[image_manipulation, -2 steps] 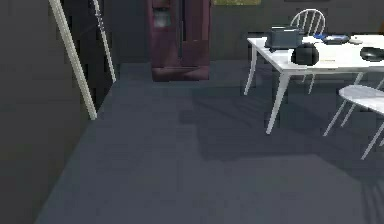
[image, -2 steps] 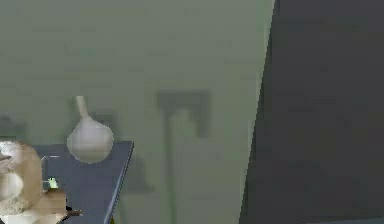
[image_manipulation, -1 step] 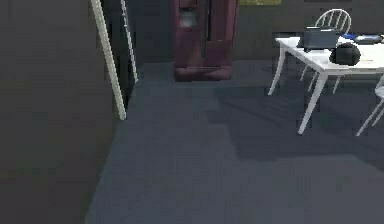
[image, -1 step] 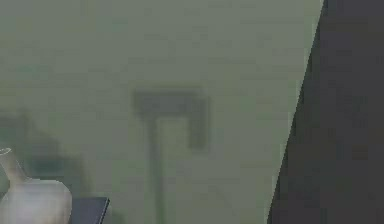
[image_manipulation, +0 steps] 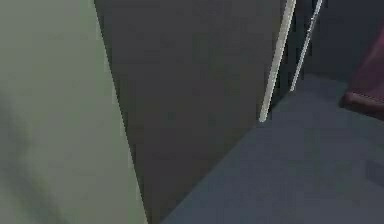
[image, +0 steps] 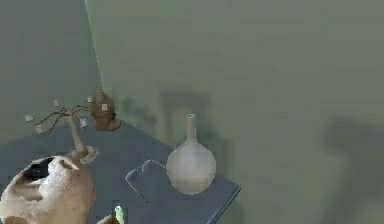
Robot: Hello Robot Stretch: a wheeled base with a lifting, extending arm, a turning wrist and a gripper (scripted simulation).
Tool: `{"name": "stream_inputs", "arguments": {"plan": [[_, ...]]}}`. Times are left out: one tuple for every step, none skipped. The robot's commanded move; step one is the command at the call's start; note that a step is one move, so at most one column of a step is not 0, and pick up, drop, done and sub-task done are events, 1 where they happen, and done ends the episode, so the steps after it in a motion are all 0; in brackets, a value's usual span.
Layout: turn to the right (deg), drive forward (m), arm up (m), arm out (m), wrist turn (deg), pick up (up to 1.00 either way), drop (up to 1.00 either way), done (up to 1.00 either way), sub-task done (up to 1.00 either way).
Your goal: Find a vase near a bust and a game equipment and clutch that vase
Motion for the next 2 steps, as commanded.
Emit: {"name": "stream_inputs", "arguments": {"plan": [[-45.0,0.0,0.0,0.0,0.0,0.0,0.0,0.0,0.0],[-39.0,0.0,0.0,0.0,0.0,0.0,0.0,0.0,0.0]]}}
